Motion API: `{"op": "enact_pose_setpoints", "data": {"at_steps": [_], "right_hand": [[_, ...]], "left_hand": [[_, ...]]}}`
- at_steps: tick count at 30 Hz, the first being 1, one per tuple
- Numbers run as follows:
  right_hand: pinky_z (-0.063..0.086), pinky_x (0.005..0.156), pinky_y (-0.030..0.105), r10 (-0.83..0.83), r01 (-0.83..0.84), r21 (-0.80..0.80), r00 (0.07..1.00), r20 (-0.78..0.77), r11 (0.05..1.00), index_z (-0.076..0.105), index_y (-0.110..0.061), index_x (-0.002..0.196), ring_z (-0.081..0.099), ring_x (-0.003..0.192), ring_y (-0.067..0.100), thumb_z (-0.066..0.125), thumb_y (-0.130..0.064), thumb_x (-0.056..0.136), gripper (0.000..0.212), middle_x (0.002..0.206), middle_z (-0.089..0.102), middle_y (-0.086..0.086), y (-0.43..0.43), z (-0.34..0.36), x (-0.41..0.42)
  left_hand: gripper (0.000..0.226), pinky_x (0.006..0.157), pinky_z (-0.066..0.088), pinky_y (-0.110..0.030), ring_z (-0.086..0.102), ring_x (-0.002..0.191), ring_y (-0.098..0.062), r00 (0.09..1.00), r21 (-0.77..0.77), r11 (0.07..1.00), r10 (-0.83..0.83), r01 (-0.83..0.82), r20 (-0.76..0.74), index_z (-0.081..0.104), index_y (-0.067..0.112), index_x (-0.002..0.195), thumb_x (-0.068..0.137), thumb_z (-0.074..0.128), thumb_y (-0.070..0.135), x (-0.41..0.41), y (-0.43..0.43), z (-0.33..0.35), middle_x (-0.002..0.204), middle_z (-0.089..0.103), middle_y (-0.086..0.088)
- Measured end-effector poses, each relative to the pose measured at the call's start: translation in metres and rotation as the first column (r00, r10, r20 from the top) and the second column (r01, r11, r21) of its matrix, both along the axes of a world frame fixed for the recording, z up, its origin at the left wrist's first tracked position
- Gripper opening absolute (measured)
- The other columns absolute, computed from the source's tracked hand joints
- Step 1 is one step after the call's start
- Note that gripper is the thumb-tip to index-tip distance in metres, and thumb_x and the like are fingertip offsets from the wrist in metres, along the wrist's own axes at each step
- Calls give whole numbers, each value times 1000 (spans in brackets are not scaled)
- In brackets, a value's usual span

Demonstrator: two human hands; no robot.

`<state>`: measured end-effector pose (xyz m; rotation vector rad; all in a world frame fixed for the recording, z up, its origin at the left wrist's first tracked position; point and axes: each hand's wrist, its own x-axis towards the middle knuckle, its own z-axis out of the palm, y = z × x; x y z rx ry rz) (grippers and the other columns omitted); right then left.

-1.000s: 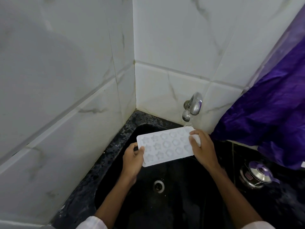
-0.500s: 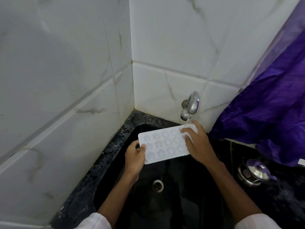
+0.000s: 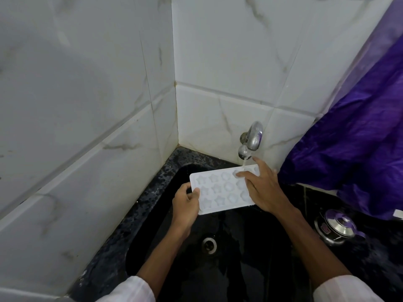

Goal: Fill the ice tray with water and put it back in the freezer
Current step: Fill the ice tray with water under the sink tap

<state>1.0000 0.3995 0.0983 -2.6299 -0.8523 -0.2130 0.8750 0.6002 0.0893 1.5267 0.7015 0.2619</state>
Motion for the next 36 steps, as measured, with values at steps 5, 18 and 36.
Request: {"op": "enact_pose_setpoints", "data": {"at_steps": [5,18,36], "right_hand": [[18,110,59,25,-25,-3,1000,1,1000,64,-29,120,24,139,32,49,-13,97,32,153,24,17,-3,3,-3],[9,111,70,29,-30,-30,999,-35,999,65,-28,116,22,142,33,46,-20,98,27,156,20,14,4,13,-6],[22,110,57,11,-12,-79,1000,-11,997,58,-32,126,22,138,32,44,-28,99,31,158,14,15,9,8,-8]], "left_hand": [[22,75,61,-38,71,88,-16,1000,15,1000,-15,14,14,60,15,121,101,51,19,2,-6,6,99,71,-1],[17,72,61,-35,71,87,-15,999,13,1000,-6,6,37,60,18,116,102,51,18,-4,-6,12,99,71,-2],[18,77,62,-43,71,86,-17,1000,16,1000,13,-14,25,61,15,117,102,52,18,-5,-5,17,96,71,-3]]}}
